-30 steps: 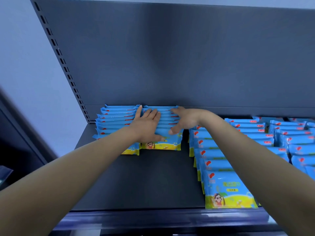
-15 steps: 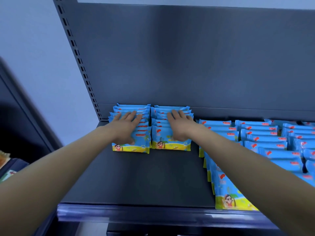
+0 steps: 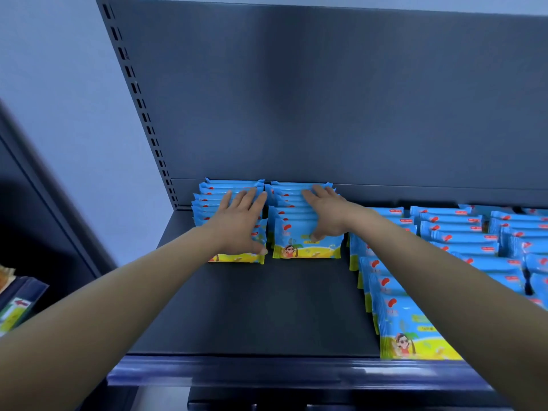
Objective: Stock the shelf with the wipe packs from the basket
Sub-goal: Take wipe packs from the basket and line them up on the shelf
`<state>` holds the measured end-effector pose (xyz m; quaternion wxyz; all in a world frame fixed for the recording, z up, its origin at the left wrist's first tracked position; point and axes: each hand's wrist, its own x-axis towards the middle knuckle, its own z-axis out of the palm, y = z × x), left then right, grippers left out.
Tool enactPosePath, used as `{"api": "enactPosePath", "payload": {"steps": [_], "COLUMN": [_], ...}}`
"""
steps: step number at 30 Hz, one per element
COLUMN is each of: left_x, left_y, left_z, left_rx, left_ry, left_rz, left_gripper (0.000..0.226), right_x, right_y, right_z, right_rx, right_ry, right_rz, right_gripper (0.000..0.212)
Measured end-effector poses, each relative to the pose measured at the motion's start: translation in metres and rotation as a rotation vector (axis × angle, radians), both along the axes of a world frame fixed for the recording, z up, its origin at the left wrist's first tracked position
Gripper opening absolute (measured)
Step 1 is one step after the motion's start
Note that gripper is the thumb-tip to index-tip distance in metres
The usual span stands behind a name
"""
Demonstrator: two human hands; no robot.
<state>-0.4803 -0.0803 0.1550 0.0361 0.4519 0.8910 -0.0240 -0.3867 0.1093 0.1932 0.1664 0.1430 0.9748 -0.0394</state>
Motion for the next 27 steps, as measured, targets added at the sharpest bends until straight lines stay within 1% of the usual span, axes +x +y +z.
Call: {"api": "enactPosePath", "payload": {"steps": [5, 7, 10, 14, 18, 21, 24, 25, 27], "left_x": [0.01, 0.01, 0.011, 0.008, 0.005, 0.001, -0.005, -0.008, -0.012], "left_y": [0.021, 0.028, 0.037, 0.042, 0.041, 0.043, 0.046, 0.047, 0.048], "left_z": [-0.001, 0.0, 0.002, 0.0, -0.005, -0.004, 0.003, 0.005, 0.008], "left_rx": [0.068, 0.063, 0.006, 0.021, 0.035, 0.071, 0.229, 0.243, 0.186], "left_ry": [0.1, 0.148, 0.17, 0.143, 0.108, 0.017, -0.095, -0.1, -0.091], "left_rz": [-0.038, -0.02, 0.002, 0.013, 0.028, 0.044, 0.096, 0.106, 0.108], "left_gripper": [0.105, 0.106, 0.106, 0.103, 0.107, 0.112, 0.117, 0.121, 0.128], "right_x": [0.006, 0.007, 0.005, 0.003, 0.004, 0.005, 0.006, 0.006, 0.006], "right_y": [0.008, 0.011, 0.016, 0.019, 0.02, 0.022, 0.023, 0.023, 0.023], "right_z": [0.009, 0.01, 0.005, 0.002, 0.001, 0.0, 0.0, 0.0, 0.001], "right_rx": [-0.186, -0.237, -0.338, -0.398, -0.419, -0.428, -0.435, -0.438, -0.448], "right_ry": [0.051, 0.076, 0.107, 0.143, 0.172, 0.173, 0.142, 0.131, 0.114], "right_rz": [-0.254, -0.329, -0.396, -0.41, -0.401, -0.398, -0.388, -0.385, -0.382], "right_gripper": [0.12, 0.12, 0.113, 0.104, 0.1, 0.108, 0.116, 0.12, 0.126]}}
